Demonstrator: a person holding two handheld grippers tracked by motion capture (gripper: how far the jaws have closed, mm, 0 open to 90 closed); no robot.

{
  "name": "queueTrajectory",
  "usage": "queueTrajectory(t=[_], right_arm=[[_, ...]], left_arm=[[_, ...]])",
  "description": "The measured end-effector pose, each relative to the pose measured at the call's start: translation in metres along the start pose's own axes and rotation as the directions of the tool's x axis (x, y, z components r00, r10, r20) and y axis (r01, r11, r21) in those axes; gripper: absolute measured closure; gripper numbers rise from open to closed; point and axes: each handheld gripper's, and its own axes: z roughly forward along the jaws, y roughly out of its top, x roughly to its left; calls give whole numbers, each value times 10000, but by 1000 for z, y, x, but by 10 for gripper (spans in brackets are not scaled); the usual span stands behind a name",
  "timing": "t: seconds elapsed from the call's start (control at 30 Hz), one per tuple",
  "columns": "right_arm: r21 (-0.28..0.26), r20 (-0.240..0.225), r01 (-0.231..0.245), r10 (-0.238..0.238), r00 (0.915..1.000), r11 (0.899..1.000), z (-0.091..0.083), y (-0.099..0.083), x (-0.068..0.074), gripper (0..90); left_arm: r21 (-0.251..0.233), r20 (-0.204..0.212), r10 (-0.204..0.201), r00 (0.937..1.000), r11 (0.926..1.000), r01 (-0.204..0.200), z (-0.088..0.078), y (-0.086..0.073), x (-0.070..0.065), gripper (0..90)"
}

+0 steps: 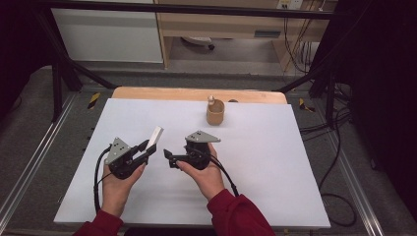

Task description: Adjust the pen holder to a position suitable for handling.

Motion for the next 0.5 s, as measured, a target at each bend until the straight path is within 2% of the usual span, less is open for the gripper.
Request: queueTrajectory(t=[0.07,0.17,0.23,0.4,0.5], right_arm=[[26,46,127,-127,9999,9999,0,-1,2,98],[-73,126,155,-154,9998,9999,-3,-1,5,100],[-189,59,-13,14,10000,9998,-5,0,7,107],[-303,-297,-215,206,9993,9993,-6,8,12,122],[-373,-392,-341,326,9987,9987,-5,11,14,123]], left_arm=[[-77,48,-234,9997,9997,234,0,-2,1,676],[-110,-32,-247,9997,9996,247,0,-4,1,676],[-127,-79,-250,9997,9996,249,0,-5,-1,676],[-90,-3,180,9998,9998,-180,3,-5,-12,676],[-80,-2,263,9997,9996,-263,5,-6,-15,676]])
